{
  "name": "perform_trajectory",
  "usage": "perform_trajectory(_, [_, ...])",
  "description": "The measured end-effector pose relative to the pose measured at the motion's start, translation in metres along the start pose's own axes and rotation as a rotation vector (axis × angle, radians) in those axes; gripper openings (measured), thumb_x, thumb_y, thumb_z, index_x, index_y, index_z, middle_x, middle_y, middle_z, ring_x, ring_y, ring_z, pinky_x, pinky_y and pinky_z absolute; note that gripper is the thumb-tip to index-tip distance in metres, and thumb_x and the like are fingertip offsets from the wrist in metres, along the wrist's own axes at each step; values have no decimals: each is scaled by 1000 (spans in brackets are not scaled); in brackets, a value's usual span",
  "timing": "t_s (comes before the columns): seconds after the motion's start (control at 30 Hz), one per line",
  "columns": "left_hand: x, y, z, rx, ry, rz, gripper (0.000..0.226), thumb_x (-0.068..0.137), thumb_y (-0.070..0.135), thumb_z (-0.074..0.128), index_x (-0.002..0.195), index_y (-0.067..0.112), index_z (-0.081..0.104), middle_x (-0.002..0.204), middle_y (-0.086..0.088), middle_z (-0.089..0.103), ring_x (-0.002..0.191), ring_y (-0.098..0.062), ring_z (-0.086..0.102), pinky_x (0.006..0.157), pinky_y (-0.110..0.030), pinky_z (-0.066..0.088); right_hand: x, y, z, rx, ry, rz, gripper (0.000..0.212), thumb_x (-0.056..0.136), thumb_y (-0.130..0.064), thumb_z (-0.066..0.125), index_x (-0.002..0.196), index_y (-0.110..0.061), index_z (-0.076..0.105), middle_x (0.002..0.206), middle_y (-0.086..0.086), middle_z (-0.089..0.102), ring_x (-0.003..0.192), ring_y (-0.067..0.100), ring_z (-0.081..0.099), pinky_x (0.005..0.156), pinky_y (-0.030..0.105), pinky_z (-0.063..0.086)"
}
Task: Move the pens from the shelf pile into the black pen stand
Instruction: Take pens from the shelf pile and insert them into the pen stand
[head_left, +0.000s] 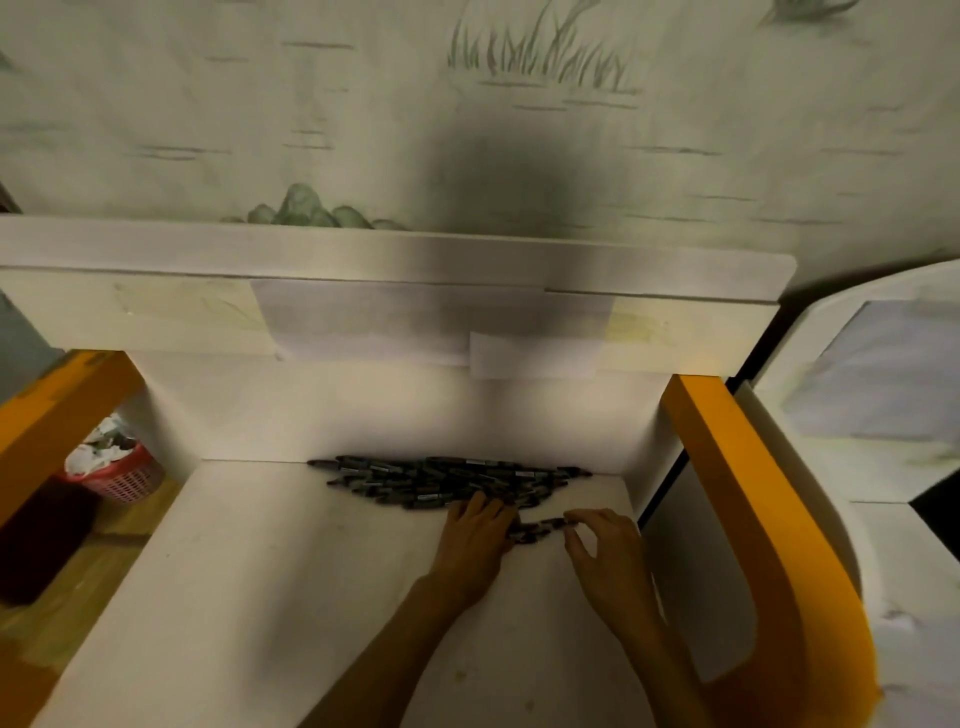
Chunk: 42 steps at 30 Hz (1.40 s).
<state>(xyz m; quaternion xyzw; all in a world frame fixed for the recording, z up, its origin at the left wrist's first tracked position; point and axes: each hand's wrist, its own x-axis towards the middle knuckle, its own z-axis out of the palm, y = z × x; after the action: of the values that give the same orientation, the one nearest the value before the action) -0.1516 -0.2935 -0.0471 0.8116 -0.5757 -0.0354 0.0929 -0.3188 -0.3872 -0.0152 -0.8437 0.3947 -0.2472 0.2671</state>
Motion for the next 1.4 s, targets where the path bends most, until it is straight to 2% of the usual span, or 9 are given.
perform_trajectory(0.13, [-9, -4, -3, 23, -3, -43, 42, 104, 31, 43, 146, 28, 39, 145, 4, 45, 138, -22, 31, 111, -35, 19, 5, 0, 1, -5, -25, 1, 23, 91, -19, 66, 113, -20, 70, 114, -2, 66, 109, 17, 55, 90, 24, 41])
perform_trajectory(0.27, [-18, -15, -6, 31, 1, -106, 46, 104, 33, 42, 149, 30, 34, 148, 5, 42, 139, -20, 29, 111, -35, 19, 14, 8, -1, -7, -36, -5, 22, 92, -23, 64, 114, -22, 70, 116, -3, 65, 110, 16, 54, 90, 24, 39])
perform_trajectory(0.53, [-13, -21, -14, 75, -65, -210, 51, 101, 41, 45, 147, 21, 39, 146, -6, 40, 136, -30, 33, 108, -41, 26, 19, 15, -3, -38, -40, 4, 22, 92, -23, 64, 113, -23, 70, 116, -2, 64, 110, 18, 54, 90, 25, 41])
perform_trajectory(0.87, [-14, -31, -39, 182, -223, -67, 46, 95, 41, 56, 134, 17, 48, 138, -6, 49, 129, -26, 39, 109, -41, 30, 22, 10, -6, -30, -44, -9, 22, 93, -24, 63, 114, -22, 69, 116, -2, 64, 110, 17, 54, 91, 23, 36])
perform_trajectory(1.03, [-16, -24, -40, 113, -317, -25, 64, 85, 38, 61, 141, 16, 39, 140, -8, 40, 129, -29, 38, 106, -43, 34, 23, 8, -7, -30, -58, -10, 22, 93, -23, 62, 114, -22, 69, 117, -1, 63, 111, 18, 54, 91, 25, 39])
perform_trajectory(1.2, [-13, -10, -25, 72, -270, -82, 44, 96, 29, 45, 134, 6, 42, 142, -16, 39, 130, -33, 37, 103, -42, 34, 22, 4, -6, -41, -61, -26, 21, 94, -23, 62, 113, -21, 69, 115, -1, 64, 109, 18, 54, 88, 22, 36])
perform_trajectory(1.3, [-19, -10, -15, 4, -174, -161, 41, 100, 29, 41, 135, 8, 42, 142, -16, 42, 129, -31, 40, 103, -38, 36, 23, 0, -5, -52, -61, -39, 20, 94, -22, 62, 112, -19, 70, 114, 1, 65, 106, 20, 55, 86, 23, 37])
perform_trajectory(1.37, [-24, -11, -11, -132, -56, -229, 39, 100, 30, 45, 135, 12, 41, 132, -10, 53, 118, -28, 51, 94, -34, 41, 23, -2, -5, -51, -65, -44, 20, 94, -22, 62, 112, -20, 70, 114, 1, 65, 106, 20, 55, 85, 24, 37])
perform_trajectory(1.4, [-27, -10, -11, -227, 38, -263, 36, 99, 29, 49, 131, 13, 43, 121, -8, 60, 108, -27, 58, 84, -33, 44, 23, -3, -5, -54, -67, -48, 20, 94, -23, 61, 112, -20, 70, 114, 1, 65, 106, 20, 55, 85, 24, 37])
